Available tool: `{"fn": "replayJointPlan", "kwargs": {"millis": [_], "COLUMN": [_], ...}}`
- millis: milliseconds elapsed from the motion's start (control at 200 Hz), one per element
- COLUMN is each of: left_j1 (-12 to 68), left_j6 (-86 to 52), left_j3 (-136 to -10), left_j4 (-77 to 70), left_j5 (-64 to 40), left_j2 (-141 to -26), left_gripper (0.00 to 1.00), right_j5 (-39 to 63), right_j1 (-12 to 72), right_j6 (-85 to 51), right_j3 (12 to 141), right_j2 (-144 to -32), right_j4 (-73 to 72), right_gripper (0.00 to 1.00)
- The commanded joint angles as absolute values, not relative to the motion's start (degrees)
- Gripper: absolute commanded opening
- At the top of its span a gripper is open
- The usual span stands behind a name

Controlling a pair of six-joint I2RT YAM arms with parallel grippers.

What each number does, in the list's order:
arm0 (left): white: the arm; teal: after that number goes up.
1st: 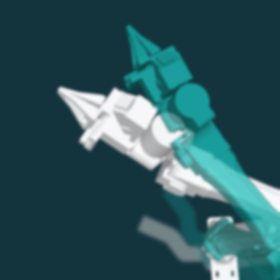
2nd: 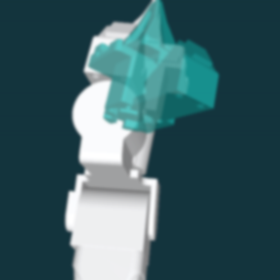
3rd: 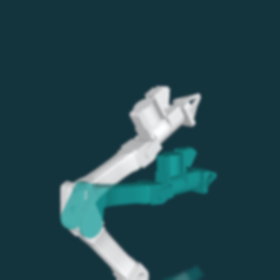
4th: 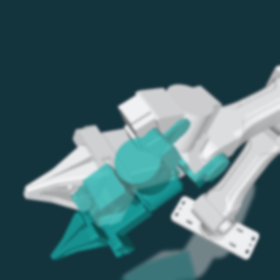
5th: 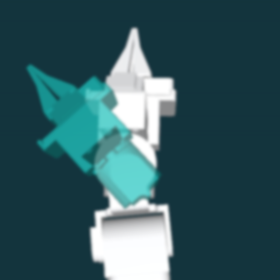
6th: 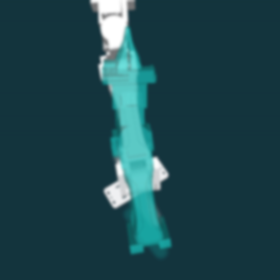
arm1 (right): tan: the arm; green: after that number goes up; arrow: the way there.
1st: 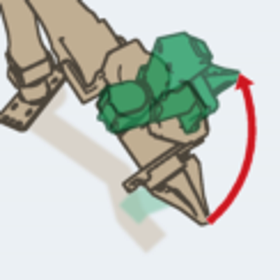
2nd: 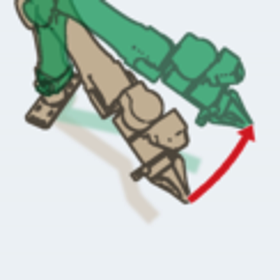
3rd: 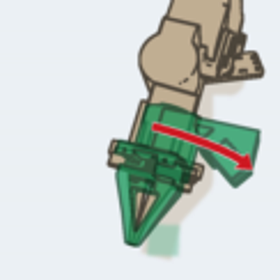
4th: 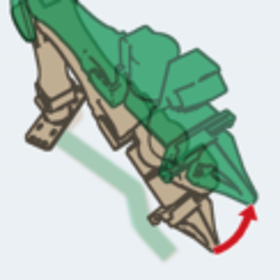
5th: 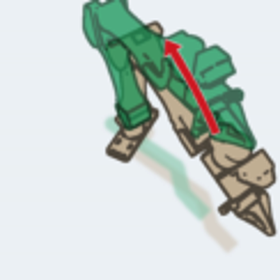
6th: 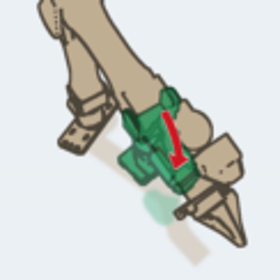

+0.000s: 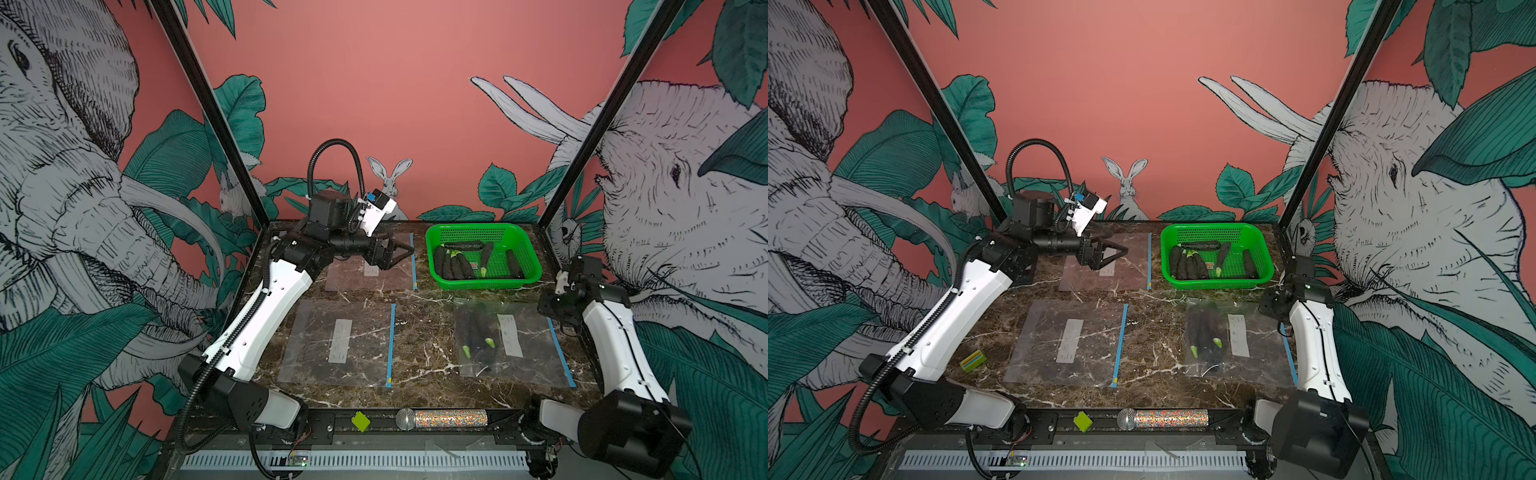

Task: Place the eggplant in a zip-top bag and seal the zipper
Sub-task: Place the zipper food storage bag at the center of the board, then pick up the zipper food storage bag.

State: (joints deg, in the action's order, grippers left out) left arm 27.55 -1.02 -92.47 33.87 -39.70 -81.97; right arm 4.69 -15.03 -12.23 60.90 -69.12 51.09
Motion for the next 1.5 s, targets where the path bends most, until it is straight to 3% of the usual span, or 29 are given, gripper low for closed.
{"fn": "replayJointPlan", "kwargs": {"millis": [0, 195, 305, 340, 360, 380, 525, 670, 840, 1491], "left_j1": [27.4, 27.4, 27.7, 28.3, 28.9, 29.8, 37.3, 43.2, 47.2, 47.6], "left_j6": [-3.3, -3.1, -5.4, -6.2, -6.6, -7.0, -14.1, -24.4, -28.9, -33.6], "left_j3": [-90.9, -90.9, -89.0, -88.0, -87.5, -87.0, -81.9, -74.7, -75.2, -70.3], "left_j4": [32.6, 42.0, 46.5, 47.9, 48.8, 49.7, 55.2, 52.3, 54.1, 48.9], "left_j5": [-36.5, -22.9, -15.7, -13.4, -11.8, -9.7, 2.1, 4.2, 7.7, 4.4], "left_j2": [-79.3, -80.2, -79.5, -79.1, -78.9, -78.8, -78.9, -79.6, -85.9, -94.4], "left_gripper": [0.98, 0.98, 0.98, 0.98, 0.98, 0.98, 0.96, 0.89, 0.83, 0.67], "right_j5": [6.9, 14.6, 15.9, 14.8, 14.5, 14.5, 18.4, 23.5, 23.4, 22.1], "right_j1": [-15.2, -14.7, -10.1, -7.7, -6.6, -5.5, -0.6, 6.5, 14.4, 15.3], "right_j6": [-11.5, -11.3, -12.4, -12.5, -12.4, -12.5, -14.9, -18.8, -18.9, -18.1], "right_j3": [63.0, 65.8, 66.9, 67.5, 67.9, 68.2, 69.0, 67.2, 64.1, 54.9], "right_j2": [-69.3, -68.7, -67.5, -67.6, -67.7, -68.0, -70.4, -71.9, -74.3, -70.2], "right_j4": [47.5, 46.1, 43.6, 42.9, 42.5, 42.1, 36.3, 29.5, 27.7, 27.7], "right_gripper": [0.47, 0.56, 0.65, 0.79, 0.95, 0.98, 0.98, 0.85, 0.83, 0.82]}}
